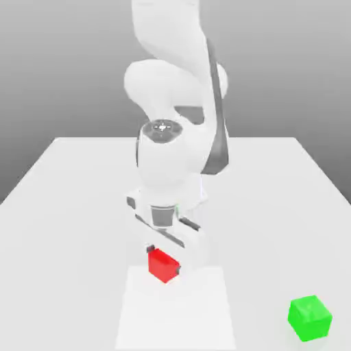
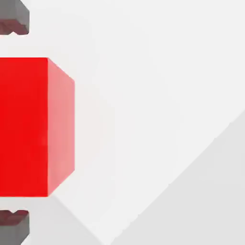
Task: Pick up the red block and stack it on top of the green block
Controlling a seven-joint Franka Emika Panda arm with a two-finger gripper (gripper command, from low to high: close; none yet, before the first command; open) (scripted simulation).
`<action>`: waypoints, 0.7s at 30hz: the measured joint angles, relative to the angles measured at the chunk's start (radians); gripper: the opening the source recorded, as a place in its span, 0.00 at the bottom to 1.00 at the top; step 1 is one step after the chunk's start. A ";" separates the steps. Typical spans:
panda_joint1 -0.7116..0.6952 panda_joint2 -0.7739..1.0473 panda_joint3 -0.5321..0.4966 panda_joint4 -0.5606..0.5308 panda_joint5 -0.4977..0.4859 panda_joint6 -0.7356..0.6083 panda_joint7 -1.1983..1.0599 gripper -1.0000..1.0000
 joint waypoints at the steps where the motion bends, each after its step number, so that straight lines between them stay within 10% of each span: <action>1: 0.000 0.000 0.000 0.000 -0.001 0.001 0.001 0.00; 21: -0.034 -0.286 0.094 0.008 0.052 -0.290 0.070 0.00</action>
